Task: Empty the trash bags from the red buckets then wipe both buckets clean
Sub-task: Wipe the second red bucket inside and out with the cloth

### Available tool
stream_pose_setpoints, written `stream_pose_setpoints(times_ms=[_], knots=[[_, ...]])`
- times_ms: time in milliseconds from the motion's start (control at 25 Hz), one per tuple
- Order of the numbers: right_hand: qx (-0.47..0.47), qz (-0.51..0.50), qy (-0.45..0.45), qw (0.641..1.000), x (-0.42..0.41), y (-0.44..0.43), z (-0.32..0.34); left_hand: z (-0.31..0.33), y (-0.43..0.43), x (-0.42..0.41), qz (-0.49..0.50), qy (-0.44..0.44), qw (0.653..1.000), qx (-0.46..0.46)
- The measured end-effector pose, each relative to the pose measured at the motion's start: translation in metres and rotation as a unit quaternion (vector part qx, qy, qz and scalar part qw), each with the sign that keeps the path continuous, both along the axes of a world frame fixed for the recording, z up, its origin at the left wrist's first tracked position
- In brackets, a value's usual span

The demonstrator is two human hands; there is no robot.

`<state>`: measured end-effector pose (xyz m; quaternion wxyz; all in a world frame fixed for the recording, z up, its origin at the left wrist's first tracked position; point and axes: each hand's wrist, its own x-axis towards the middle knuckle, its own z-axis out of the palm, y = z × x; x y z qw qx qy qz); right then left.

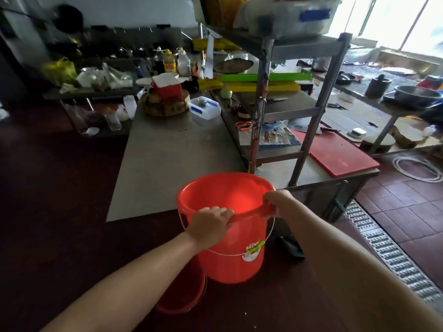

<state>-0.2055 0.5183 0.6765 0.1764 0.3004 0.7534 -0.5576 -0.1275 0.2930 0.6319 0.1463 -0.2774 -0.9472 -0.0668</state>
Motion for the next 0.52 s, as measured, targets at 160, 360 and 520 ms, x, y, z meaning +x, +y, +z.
stream_pose_setpoints(times_ms=[160, 360, 520], knots=[[-0.063, 0.017, 0.026, 0.998, -0.041, -0.058, 0.026, 0.018, -0.062, -0.054, 0.086, -0.008, 0.992, 0.09], [-0.122, 0.052, 0.045, 0.99, -0.087, -0.151, 0.037, 0.033, -0.16, -0.122, 0.196, -0.075, 0.959, 0.192], [-0.1, 0.07, 0.081, 0.989, -0.129, -0.238, 0.024, 0.029, -0.26, -0.182, 0.225, -0.148, 0.936, 0.228]])
